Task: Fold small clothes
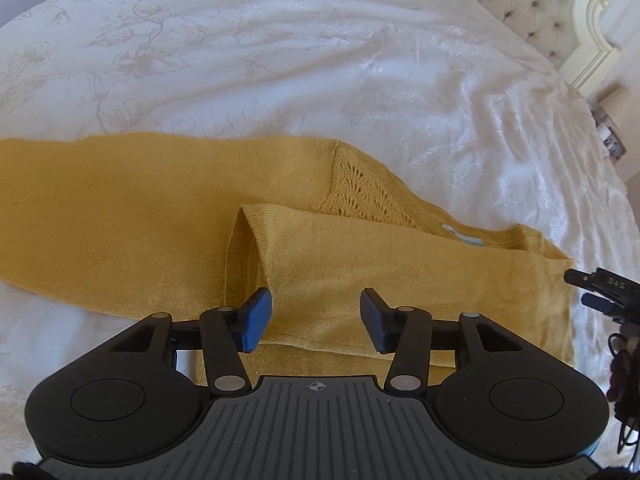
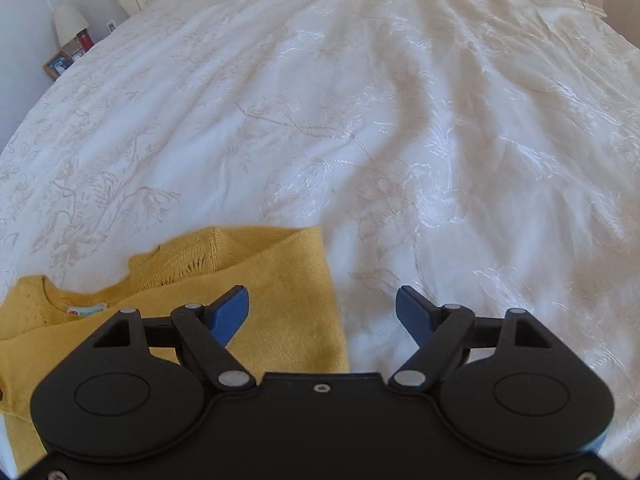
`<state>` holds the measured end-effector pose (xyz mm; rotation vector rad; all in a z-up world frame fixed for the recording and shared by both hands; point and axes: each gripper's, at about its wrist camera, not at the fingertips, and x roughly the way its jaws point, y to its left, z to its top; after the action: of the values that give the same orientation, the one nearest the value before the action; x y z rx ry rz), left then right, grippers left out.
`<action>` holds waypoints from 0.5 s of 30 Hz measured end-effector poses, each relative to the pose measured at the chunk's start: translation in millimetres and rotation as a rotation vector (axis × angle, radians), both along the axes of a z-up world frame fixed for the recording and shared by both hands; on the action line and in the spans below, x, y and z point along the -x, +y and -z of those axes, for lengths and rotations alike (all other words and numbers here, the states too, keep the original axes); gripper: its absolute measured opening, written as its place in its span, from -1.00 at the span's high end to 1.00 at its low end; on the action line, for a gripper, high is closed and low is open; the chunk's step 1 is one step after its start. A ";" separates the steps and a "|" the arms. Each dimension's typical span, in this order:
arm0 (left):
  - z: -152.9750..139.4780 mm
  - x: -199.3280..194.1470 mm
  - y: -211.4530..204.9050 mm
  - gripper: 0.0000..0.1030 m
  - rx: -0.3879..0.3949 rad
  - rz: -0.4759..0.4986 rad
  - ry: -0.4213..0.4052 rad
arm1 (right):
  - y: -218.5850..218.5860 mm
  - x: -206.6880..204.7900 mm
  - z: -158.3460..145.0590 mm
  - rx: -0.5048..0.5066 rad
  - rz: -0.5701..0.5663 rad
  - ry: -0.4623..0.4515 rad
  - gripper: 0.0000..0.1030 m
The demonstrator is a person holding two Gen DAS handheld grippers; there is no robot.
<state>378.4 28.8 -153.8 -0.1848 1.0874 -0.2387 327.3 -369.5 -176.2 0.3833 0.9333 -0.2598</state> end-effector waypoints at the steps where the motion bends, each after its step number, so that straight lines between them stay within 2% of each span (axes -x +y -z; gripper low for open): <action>1: -2.6 1.4 0.3 0.08 0.002 -0.004 -0.010 | -2.4 -4.3 0.4 -0.002 -0.006 -0.005 -0.58; 3: -8.5 3.7 2.0 0.08 0.005 -0.020 -0.035 | -8.0 -13.8 1.8 -0.015 -0.030 -0.015 -0.57; 6: -12.8 5.6 5.6 0.07 -0.002 -0.049 -0.056 | -9.3 -25.1 7.2 -0.034 -0.069 0.000 -0.36; 9: -9.0 2.4 9.4 0.06 0.004 -0.063 -0.034 | -6.5 -28.9 12.9 -0.066 -0.089 0.022 -0.04; 10: -7.6 1.7 9.7 0.06 0.001 -0.064 -0.029 | -6.0 -30.6 15.2 -0.085 -0.098 0.024 0.18; 11: -6.3 1.2 9.7 0.06 -0.002 -0.062 -0.025 | -4.7 -31.3 15.2 -0.102 -0.109 0.020 0.67; 12: -5.8 1.1 10.0 0.06 -0.004 -0.059 -0.023 | -1.3 -31.7 11.9 -0.080 -0.115 0.031 0.74; 15: -5.2 1.7 10.3 0.06 -0.006 -0.052 -0.021 | 3.9 -33.3 3.2 0.041 -0.087 0.051 0.80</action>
<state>376.8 39.1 -148.5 -0.2046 1.0609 -0.1899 360.6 -365.5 -179.4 0.2992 0.9910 -0.2098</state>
